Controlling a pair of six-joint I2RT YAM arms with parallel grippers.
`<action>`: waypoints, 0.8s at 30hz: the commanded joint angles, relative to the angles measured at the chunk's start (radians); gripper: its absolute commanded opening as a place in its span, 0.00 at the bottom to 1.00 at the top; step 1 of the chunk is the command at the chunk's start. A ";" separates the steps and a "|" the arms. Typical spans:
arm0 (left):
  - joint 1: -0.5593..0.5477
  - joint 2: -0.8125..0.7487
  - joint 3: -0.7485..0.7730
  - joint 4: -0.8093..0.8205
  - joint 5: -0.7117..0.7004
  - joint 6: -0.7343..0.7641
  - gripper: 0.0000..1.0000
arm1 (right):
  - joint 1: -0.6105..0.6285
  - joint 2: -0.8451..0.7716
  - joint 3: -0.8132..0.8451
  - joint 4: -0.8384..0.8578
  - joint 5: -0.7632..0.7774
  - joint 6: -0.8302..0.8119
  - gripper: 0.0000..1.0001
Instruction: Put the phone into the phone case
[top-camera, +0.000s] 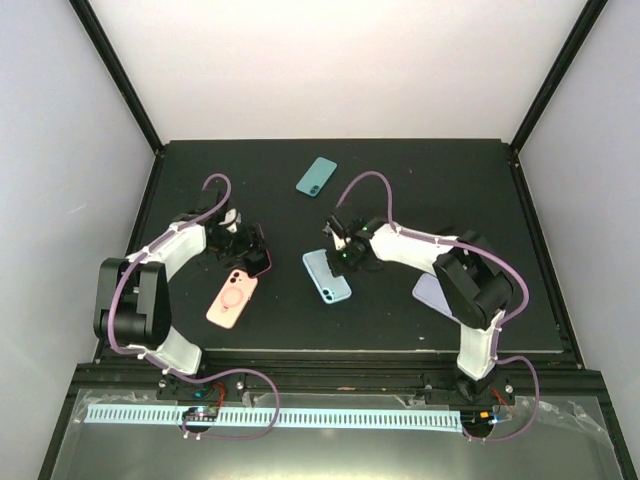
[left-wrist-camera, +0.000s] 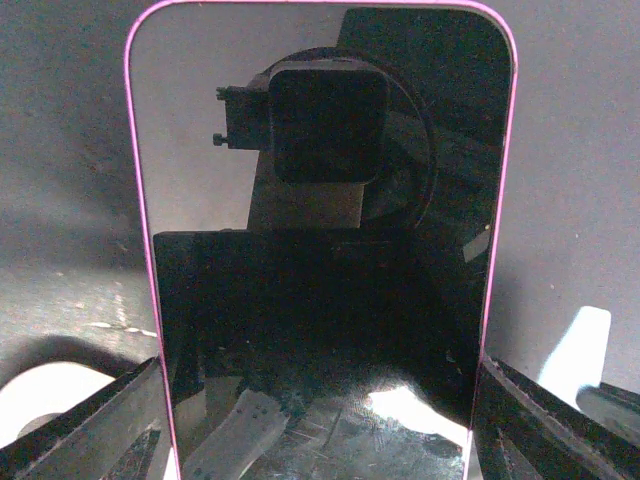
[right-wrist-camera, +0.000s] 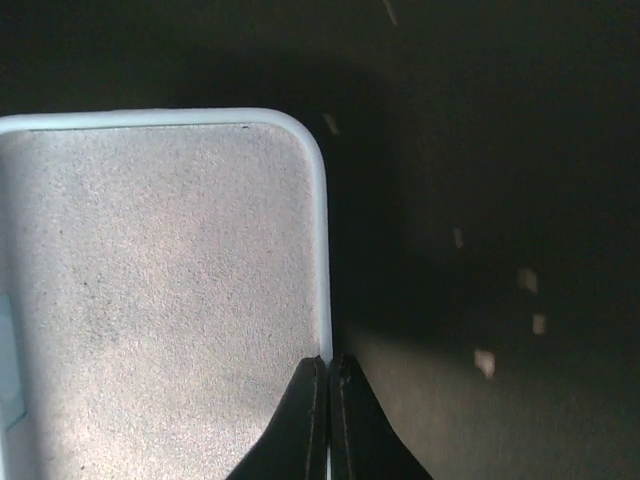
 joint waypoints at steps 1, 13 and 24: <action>-0.041 -0.057 0.000 0.041 0.050 0.014 0.62 | 0.036 -0.077 -0.121 0.028 0.087 0.385 0.01; -0.134 -0.129 -0.074 0.068 0.124 0.016 0.61 | 0.054 -0.264 -0.358 0.243 0.048 0.671 0.21; -0.229 -0.210 -0.126 0.088 0.206 0.050 0.60 | 0.053 -0.458 -0.434 0.538 -0.099 0.655 0.39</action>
